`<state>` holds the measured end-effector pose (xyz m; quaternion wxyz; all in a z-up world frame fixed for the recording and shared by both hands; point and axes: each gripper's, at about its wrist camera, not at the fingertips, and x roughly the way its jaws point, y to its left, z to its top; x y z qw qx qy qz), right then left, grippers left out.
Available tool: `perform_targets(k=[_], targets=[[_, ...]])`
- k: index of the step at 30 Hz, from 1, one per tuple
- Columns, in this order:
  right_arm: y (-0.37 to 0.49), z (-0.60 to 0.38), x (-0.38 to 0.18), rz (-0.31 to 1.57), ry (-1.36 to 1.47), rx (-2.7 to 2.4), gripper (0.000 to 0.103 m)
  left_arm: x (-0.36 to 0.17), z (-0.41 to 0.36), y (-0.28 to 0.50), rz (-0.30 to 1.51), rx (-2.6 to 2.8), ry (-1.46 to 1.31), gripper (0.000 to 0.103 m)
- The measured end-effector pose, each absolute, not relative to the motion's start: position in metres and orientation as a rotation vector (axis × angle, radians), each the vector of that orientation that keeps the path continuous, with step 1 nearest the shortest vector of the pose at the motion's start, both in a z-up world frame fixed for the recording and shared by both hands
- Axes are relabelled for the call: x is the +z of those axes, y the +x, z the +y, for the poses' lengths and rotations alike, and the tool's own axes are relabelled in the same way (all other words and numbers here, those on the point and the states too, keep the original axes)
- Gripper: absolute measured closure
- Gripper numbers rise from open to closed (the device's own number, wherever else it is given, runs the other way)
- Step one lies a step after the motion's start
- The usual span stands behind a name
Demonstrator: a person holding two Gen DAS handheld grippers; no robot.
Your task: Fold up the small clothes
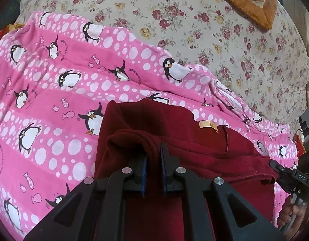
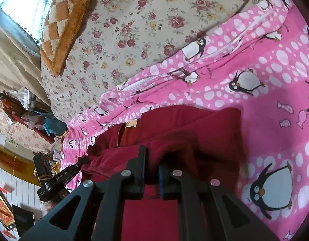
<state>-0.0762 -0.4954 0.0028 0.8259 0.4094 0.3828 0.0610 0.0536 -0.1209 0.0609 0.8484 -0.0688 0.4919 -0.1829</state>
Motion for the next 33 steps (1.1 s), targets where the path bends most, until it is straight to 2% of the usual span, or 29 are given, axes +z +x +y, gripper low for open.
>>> perform_targets(k=[6,9,11,12,13,15,17,23,33], targets=[[-0.075,-0.496,-0.002,0.821,0.873,0.118,0.093,0.056,-0.123,0.056,1.047,-0.385,-0.132,0.103],[-0.074,-0.494,0.001,0.832,0.845,0.114,0.088,0.057,-0.122,0.057,1.05,-0.394,-0.144,0.103],[-0.08,-0.498,0.009,0.808,0.868,0.102,0.073,0.059,-0.12,0.059,1.059,-0.414,-0.165,0.103],[-0.088,-0.5,0.016,0.764,0.869,0.08,0.056,0.062,-0.118,0.06,1.063,-0.429,-0.184,0.102],[-0.095,-0.501,0.022,0.73,0.859,0.062,0.044,0.067,-0.113,0.06,1.061,-0.452,-0.216,0.098],[-0.109,-0.498,0.038,0.689,0.797,0.069,0.043,0.078,-0.106,0.057,1.031,-0.468,-0.256,0.084],[-0.118,-0.49,0.049,0.694,0.719,0.093,0.043,0.088,-0.099,0.052,0.991,-0.452,-0.259,0.078],[-0.112,-0.458,0.056,0.747,0.571,0.163,0.043,0.094,-0.091,0.043,0.94,-0.414,-0.251,0.078],[-0.025,-0.459,0.02,0.867,0.465,-0.022,0.043,0.032,-0.107,0.08,1.085,-0.29,-0.155,0.078]])
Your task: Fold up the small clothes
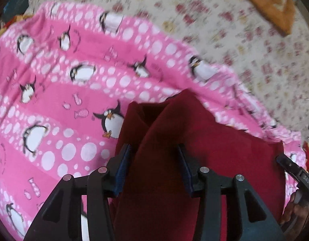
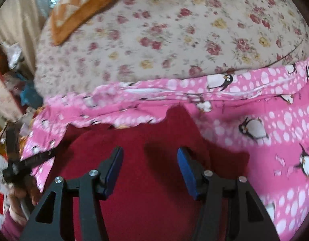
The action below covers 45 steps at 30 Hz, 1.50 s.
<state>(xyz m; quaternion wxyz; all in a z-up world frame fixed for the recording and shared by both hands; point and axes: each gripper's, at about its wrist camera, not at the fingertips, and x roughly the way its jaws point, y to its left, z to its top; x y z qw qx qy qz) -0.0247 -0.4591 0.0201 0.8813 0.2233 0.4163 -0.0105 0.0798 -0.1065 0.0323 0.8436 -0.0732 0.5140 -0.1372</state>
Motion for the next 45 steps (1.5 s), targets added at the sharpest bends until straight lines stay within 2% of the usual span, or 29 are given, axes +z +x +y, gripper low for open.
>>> perform_targets(k=[4,9,16,25,26,28,30,31,34,39,45], targets=[[-0.009,-0.47,-0.009,0.938,0.482,-0.083,0.043,0.023,-0.109,0.083,1.066,-0.287,-0.134,0.077],[-0.025,-0.474,0.004,0.911,0.508,-0.069,0.043,0.031,-0.106,0.072,1.062,-0.29,-0.119,0.077],[-0.098,-0.464,0.047,0.889,0.467,-0.026,0.043,0.056,-0.082,0.026,1.031,-0.327,-0.113,0.077],[-0.167,-0.431,0.025,0.929,0.472,0.023,0.043,0.05,-0.061,-0.026,1.063,-0.311,-0.132,0.077],[-0.17,-0.427,0.021,0.939,0.46,0.026,0.045,0.048,-0.06,-0.028,1.068,-0.308,-0.137,0.077],[-0.172,-0.418,0.013,0.948,0.425,0.01,0.077,0.045,-0.058,-0.034,1.072,-0.304,-0.155,0.077],[-0.176,-0.417,0.011,0.95,0.43,0.012,0.085,0.044,-0.055,-0.038,1.064,-0.298,-0.168,0.077],[-0.179,-0.417,0.015,0.943,0.425,0.012,0.092,0.045,-0.054,-0.039,1.056,-0.295,-0.168,0.077],[-0.189,-0.425,0.027,0.908,0.438,0.008,0.095,0.041,-0.052,-0.043,1.029,-0.286,-0.153,0.077],[-0.198,-0.432,0.007,0.962,0.474,-0.013,0.096,0.035,-0.047,-0.041,1.032,-0.297,-0.181,0.077],[-0.198,-0.424,0.036,0.96,0.414,-0.04,0.094,0.037,-0.043,-0.04,1.01,-0.284,-0.174,0.077]])
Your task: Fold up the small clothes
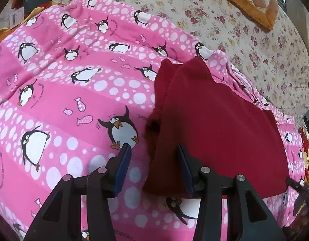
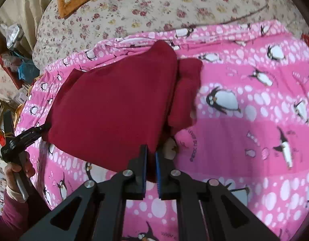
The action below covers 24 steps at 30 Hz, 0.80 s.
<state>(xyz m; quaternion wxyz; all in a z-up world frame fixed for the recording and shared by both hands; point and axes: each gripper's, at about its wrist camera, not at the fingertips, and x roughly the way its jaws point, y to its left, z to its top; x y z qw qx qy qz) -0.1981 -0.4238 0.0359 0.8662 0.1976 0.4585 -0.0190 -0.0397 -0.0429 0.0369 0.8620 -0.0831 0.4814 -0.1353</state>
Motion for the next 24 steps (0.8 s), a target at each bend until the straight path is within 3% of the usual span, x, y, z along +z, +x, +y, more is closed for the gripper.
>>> perform_targets(k=[6,24], targets=[[-0.182,-0.402,0.063,0.907,0.342,-0.045,0.069,0.041,-0.048,-0.039,0.984,-0.275,-0.129,0.077],[-0.057,-0.309,0.013,0.935,0.297,0.105,0.067,0.04,-0.051,-0.025,0.97,-0.268,-0.105,0.077]])
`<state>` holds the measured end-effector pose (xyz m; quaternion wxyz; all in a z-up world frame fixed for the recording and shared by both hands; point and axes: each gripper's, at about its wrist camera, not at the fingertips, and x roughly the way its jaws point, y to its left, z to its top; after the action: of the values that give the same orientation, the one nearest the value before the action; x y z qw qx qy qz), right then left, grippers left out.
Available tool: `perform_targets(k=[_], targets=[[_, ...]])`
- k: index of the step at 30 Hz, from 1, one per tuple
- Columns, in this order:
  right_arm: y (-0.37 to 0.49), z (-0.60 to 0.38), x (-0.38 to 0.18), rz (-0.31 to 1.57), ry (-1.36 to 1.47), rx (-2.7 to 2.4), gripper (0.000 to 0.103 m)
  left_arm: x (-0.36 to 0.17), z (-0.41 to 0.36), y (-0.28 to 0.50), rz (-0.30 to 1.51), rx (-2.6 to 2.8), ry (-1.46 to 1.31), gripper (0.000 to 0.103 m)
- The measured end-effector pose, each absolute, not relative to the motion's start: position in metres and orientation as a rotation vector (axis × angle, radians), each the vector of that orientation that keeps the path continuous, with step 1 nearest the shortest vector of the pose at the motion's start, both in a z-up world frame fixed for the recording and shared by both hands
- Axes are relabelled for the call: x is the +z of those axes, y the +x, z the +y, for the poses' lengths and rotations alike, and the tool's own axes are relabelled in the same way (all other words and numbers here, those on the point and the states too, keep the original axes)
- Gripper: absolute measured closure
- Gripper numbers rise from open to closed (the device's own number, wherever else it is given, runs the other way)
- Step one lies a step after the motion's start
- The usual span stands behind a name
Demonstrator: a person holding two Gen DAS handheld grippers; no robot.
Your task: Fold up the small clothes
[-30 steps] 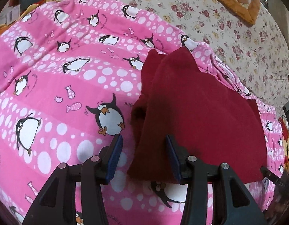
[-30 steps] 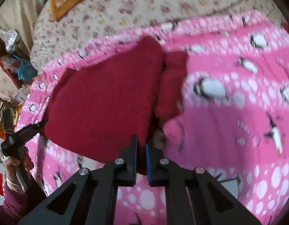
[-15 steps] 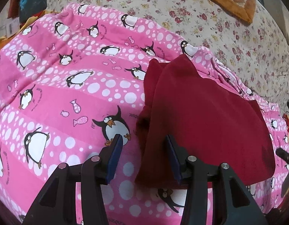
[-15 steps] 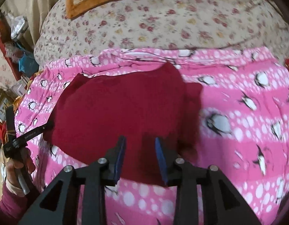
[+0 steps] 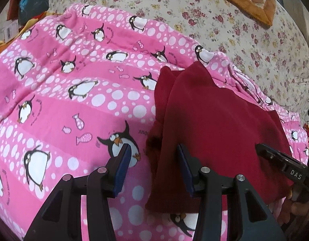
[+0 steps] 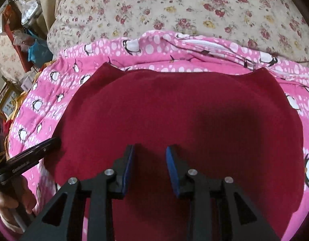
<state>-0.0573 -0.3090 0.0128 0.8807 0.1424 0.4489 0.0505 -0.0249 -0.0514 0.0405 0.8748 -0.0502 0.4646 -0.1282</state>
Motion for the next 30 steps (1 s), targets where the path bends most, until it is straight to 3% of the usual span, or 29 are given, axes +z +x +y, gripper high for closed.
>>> perform_targets(k=[12,22,30], targets=[[-0.083,-0.321,0.014,0.935,0.328,0.144,0.066,0.051,-0.072,0.002,0.971,-0.28,-0.02,0.077],[-0.109,-0.331,0.009,0.951,0.35,0.183,0.062,0.043,-0.097,0.075,1.011,-0.274,0.017,0.077],[-0.104,-0.333,0.006,0.947,0.403,0.208,0.05,0.021,-0.078,0.096,1.075,-0.287,-0.126,0.075]])
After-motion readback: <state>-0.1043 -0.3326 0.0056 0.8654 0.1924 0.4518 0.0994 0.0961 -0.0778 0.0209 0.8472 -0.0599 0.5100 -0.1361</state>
